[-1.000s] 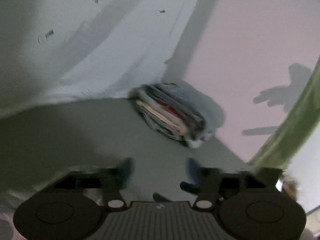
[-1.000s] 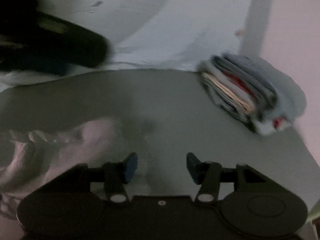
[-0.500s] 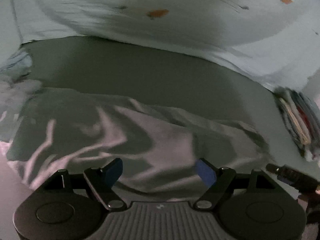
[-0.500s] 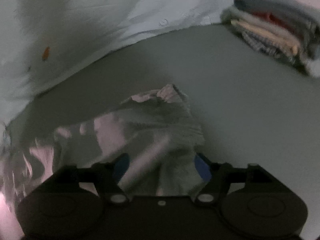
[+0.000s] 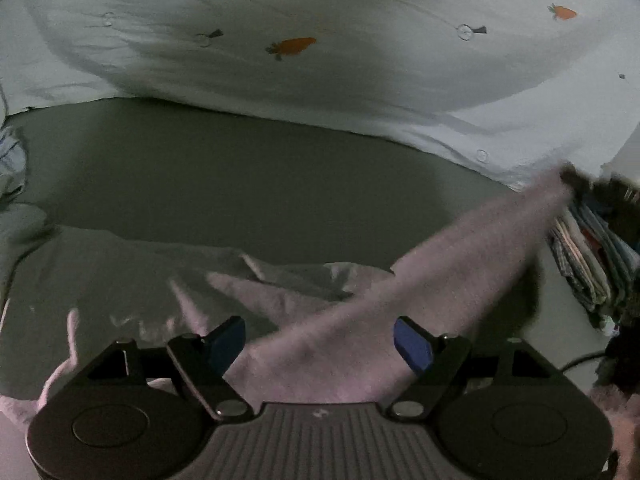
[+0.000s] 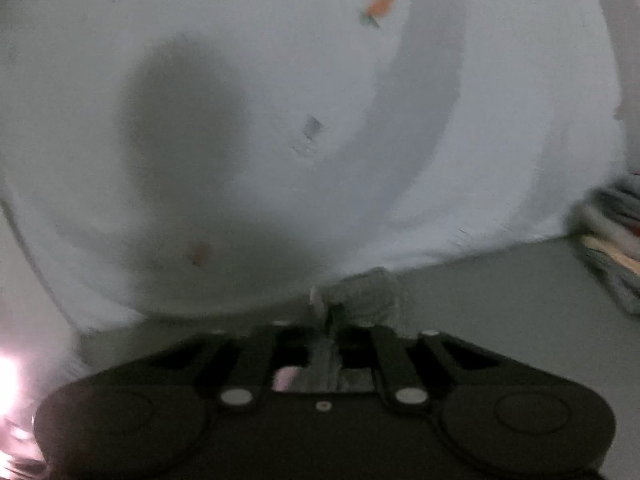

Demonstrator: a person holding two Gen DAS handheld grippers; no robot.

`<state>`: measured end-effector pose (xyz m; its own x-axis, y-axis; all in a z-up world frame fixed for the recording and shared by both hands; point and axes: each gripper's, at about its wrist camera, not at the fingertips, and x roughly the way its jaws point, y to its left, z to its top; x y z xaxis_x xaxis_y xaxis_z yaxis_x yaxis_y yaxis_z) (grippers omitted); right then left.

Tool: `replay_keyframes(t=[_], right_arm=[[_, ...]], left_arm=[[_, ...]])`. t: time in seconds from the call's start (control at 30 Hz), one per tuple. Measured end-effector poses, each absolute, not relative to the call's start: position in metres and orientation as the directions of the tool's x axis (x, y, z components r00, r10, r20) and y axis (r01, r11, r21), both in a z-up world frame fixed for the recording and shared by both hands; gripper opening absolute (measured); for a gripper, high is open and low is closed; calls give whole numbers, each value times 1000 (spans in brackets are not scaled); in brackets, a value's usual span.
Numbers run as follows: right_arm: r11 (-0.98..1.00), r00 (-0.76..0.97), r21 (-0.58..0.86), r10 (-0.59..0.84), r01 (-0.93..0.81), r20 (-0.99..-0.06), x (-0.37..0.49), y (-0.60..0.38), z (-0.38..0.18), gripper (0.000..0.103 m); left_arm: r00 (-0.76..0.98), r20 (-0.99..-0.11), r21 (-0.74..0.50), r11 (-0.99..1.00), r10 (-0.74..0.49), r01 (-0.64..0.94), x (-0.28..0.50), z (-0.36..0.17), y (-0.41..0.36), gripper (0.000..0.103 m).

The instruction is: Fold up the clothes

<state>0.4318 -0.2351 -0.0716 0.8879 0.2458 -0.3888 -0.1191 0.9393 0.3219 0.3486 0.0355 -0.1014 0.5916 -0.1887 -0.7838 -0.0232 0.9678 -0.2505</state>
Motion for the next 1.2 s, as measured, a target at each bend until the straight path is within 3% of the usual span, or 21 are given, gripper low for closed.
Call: replay_keyframes(t=[0.03,0.07,0.17,0.27,0.4,0.47,0.53,0.6,0.77,0.87,1.03,1.13,1.2], right_arm=[[945,883,310,232,-105,-409,431,-236,-75,73],[956,878,284,199,-75,-435,429,-237,-82,73],[980,810,196,80,44,-581,422,-243,-121,55],[973,731,198,51,117,-680,413,-248,-154,51],[949,706,287,117,127,-698,417,-238,-170,55],[955,707,277,126,103,-696,430,-226,-173,63],[971,699,228,115,71,-706,439,-214,-180,61],[988,701,149,71,50,-710,441,-203,-181,17],[996,768,31,-46,85,-638,406,-213,-153,11],[975,753,-65,-206,212,-625,369,-245,-145,11],[919,611,-160,-362,360,-704,348,-287,-169,12],[903,574,-153,-378,402,-726,346,-288,-174,24],[903,598,-165,-390,396,-700,351,-278,-170,46]], left_arm=[[588,-788,-244,969,-185,-22,347,-103,33,82],[583,-793,-236,972,-180,-21,345,-106,30,82],[563,-810,-216,976,-163,-27,338,-117,28,82],[541,-826,-217,975,-160,-43,333,-128,31,82],[530,-833,-231,971,-162,-65,339,-131,35,82],[530,-832,-231,971,-163,-64,341,-130,35,82],[529,-834,-218,974,-158,-53,342,-132,34,82],[529,-836,-190,981,-146,-28,341,-134,31,82],[547,-833,-2,991,-75,132,339,-141,0,82],[540,-835,0,982,-104,188,336,-146,-14,82],[494,-860,-57,986,-128,157,335,-154,-1,83],[500,-862,-79,997,-81,24,334,-155,39,83],[505,-863,-83,990,-15,-113,332,-158,75,84]])
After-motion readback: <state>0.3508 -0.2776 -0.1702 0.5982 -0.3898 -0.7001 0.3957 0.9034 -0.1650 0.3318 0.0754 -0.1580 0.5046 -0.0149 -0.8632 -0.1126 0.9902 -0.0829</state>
